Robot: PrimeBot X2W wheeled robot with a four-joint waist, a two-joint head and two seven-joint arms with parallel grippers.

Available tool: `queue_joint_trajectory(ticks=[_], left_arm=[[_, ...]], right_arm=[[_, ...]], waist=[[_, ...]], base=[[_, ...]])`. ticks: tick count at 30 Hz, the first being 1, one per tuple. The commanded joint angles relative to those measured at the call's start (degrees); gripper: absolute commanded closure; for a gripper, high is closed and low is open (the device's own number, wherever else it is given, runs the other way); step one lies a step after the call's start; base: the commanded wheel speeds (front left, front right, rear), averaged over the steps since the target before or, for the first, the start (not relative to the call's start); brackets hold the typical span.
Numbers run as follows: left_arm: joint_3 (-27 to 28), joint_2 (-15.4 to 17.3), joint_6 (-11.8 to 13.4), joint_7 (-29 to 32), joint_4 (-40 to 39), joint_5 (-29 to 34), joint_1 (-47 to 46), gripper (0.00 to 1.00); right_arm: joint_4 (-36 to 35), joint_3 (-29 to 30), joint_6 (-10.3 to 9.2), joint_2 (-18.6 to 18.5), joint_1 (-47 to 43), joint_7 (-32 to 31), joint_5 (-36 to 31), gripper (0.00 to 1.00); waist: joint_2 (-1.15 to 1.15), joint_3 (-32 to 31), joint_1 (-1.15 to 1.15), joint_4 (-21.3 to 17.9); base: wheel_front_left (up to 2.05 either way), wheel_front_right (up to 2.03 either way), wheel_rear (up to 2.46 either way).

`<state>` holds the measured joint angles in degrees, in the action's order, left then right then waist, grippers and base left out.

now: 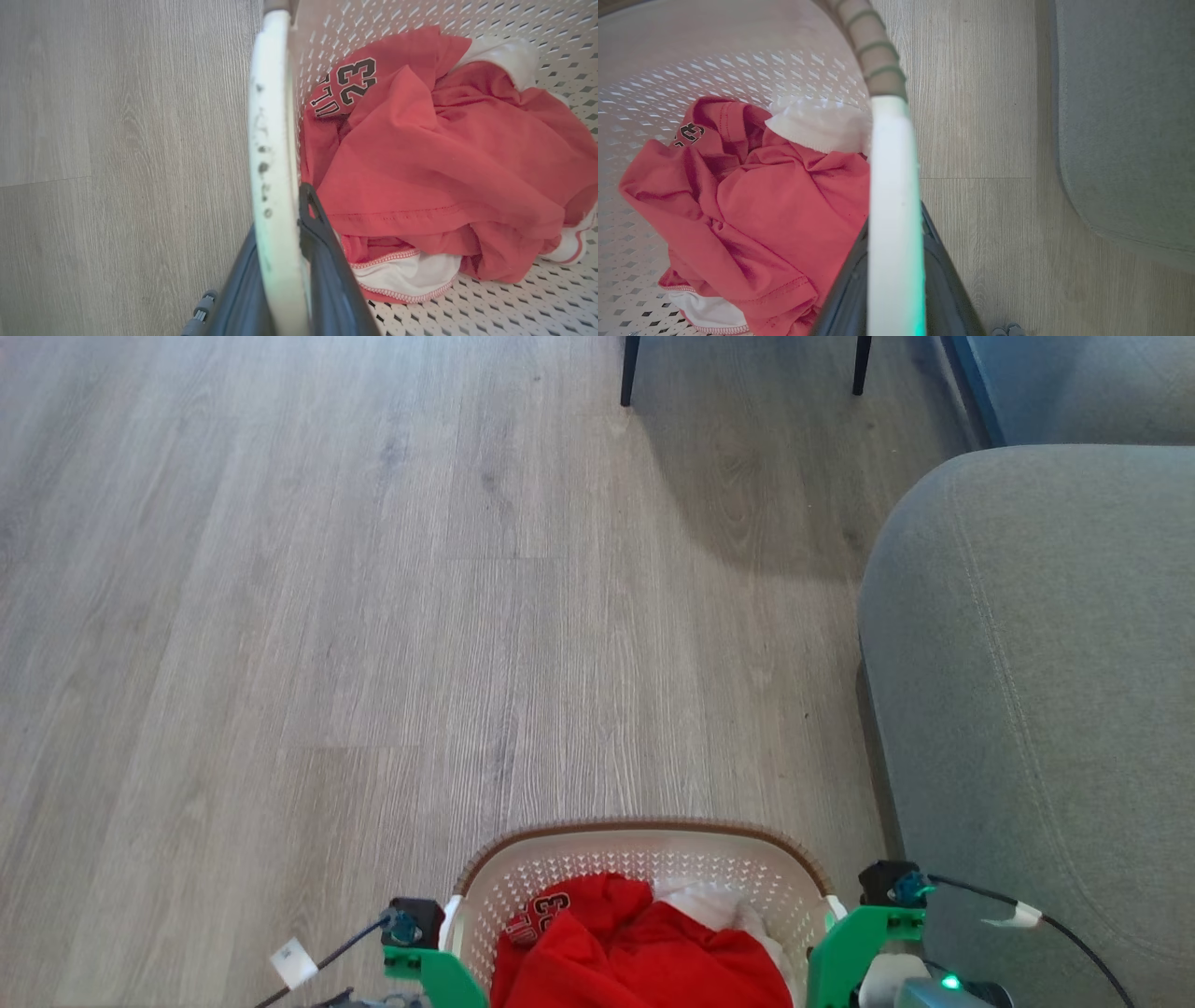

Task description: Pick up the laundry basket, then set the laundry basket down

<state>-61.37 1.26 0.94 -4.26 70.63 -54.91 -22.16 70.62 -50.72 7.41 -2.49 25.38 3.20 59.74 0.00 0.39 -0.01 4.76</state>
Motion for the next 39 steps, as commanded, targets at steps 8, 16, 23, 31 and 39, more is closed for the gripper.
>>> queue_joint_trajectory(ticks=[8, 16, 23, 31, 39], left_arm=[[0.11, 1.62, 0.22, -0.51, 0.59, -1.03, -1.67, 1.0], [-0.34, 1.62, 0.15, -0.51, 0.45, -1.85, -1.81, 1.0], [-0.82, 1.62, 0.33, -0.73, 0.48, -2.34, -2.21, 1.0], [-1.22, 1.62, 0.91, -2.27, 0.14, -2.49, -4.76, 1.0], [-1.47, 1.62, 1.29, -4.24, -0.15, -2.15, -9.97, 1.0]], right_arm=[[-0.08, -3.66, 0.08, -0.39, 2.07, 1.82, 2.77, 1.0], [0.44, -5.88, 0.08, -0.39, 2.78, 2.63, 4.78, 1.0], [0.62, -7.71, 0.08, -0.39, 3.83, 3.24, 6.2, 1.0], [1.06, -9.11, 0.08, -0.39, 7.28, 4.49, 7.52, 1.0], [1.86, -10.09, 0.08, -0.39, 12.46, 5.86, 7.72, 1.0]], waist=[[0.0, 0.1, 0.01, -0.19], [0.0, 0.51, 0.01, -0.43], [0.0, 1.62, 0.01, -0.67], [0.0, 5.39, 0.01, -1.04], [0.0, 11.65, 0.01, -1.36]], base=[[0.0, 0.0, 0.0], [0.0, 0.0, 0.0], [0.0, 0.0, 0.0], [0.0, 0.0, 0.0], [0.0, 0.0, 0.0]])
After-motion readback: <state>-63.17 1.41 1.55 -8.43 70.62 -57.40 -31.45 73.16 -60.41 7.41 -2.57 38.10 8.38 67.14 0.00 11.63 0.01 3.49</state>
